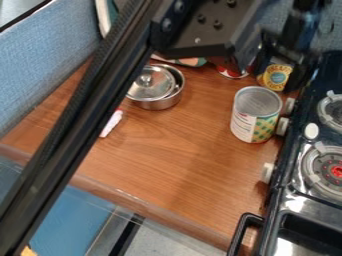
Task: Move the can towards the lower right corner of the table
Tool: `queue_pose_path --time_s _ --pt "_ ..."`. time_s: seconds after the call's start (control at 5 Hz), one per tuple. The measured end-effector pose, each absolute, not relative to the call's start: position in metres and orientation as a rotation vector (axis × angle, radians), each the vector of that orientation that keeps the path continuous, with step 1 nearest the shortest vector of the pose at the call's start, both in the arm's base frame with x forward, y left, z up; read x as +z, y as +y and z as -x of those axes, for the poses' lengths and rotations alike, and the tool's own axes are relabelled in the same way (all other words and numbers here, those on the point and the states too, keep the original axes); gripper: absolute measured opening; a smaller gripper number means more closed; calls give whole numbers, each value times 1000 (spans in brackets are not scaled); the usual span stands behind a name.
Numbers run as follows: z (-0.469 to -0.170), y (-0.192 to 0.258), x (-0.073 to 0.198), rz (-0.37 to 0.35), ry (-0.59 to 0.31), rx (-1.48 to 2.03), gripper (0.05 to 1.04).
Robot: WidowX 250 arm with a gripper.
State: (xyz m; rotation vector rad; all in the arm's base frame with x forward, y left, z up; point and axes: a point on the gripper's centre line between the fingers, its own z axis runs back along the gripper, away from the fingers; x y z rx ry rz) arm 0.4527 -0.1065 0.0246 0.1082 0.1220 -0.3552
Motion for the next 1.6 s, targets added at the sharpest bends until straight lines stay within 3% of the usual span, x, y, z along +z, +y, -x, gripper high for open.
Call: queue_pose_path --time_s 0.4,0.8,1.2,1.6 --pt "-423 -109 12 -119 158 -386 999" --pt "-390 -98 31 -78 144 -409 999" --pt "-351 -79 24 -66 181 -367 999" --pt "-328 -83 37 -42 155 -318 999"
